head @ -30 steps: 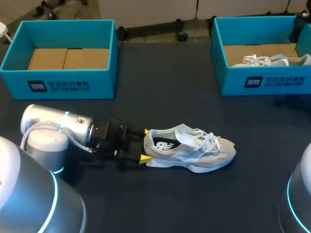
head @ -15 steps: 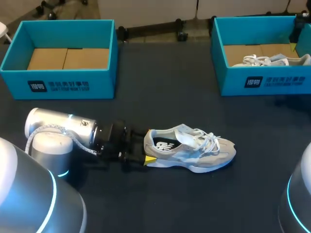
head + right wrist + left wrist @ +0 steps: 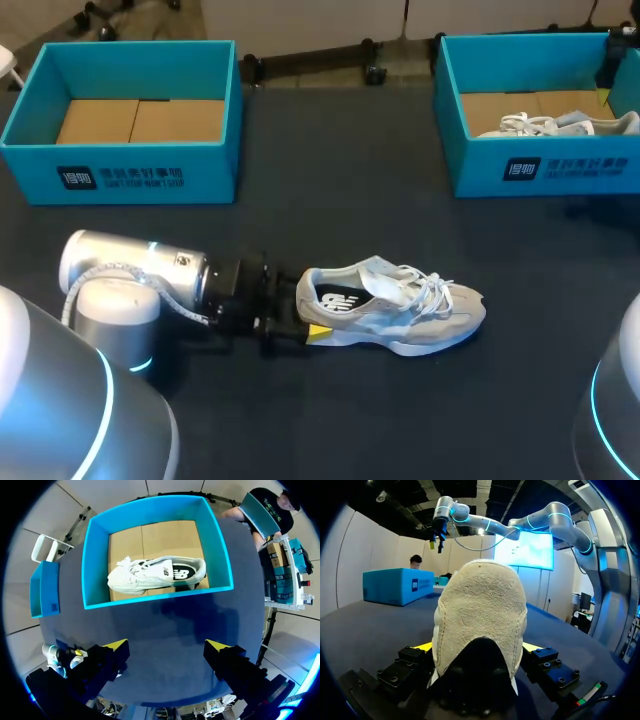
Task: Take the shoe out of the shoebox, open the shoe tongue, remove and reinsert the insole, then place the shoe into the shoebox
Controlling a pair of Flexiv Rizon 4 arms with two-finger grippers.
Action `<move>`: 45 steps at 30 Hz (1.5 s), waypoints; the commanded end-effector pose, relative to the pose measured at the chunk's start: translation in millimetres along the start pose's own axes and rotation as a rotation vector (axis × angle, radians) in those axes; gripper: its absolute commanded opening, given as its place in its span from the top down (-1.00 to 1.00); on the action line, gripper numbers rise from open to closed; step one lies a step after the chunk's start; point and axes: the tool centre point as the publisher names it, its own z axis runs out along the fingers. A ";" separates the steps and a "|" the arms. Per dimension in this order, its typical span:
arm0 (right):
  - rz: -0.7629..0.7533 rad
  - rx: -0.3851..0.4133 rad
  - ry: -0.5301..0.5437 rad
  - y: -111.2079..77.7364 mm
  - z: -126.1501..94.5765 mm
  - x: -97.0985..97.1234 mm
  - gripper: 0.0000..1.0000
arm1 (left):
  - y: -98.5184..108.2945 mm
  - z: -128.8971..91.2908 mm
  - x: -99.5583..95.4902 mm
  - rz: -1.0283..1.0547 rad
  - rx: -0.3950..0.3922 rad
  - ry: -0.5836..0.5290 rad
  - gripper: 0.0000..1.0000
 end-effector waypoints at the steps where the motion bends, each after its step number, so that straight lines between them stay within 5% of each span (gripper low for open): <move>1: 0.001 -0.002 -0.001 -1.0 0.2 0.0 -1.00 | 2.8 6.0 1.8 -0.002 0.003 -0.006 -1.00; 10: 0.001 -0.002 -0.001 -1.0 0.2 0.0 -1.00 | 5.0 9.5 3.2 -0.001 -0.002 -0.019 -1.00; 11: 0.001 -0.002 -0.001 -1.0 0.2 0.0 -1.00 | 5.0 9.5 2.9 0.000 -0.003 -0.020 -0.17; 14: 0.001 -0.002 -0.001 -1.0 0.2 0.0 -1.00 | 5.6 9.4 0.8 -0.003 0.002 -0.013 1.00; 39: 0.001 -0.002 -0.001 -1.0 0.2 0.0 -1.00 | 8.7 6.2 0.2 0.007 -0.018 0.032 1.00; 45: 0.027 -0.036 -0.021 -20.5 -5.2 33.1 -1.00 | 8.7 6.2 0.2 0.007 -0.018 0.032 1.00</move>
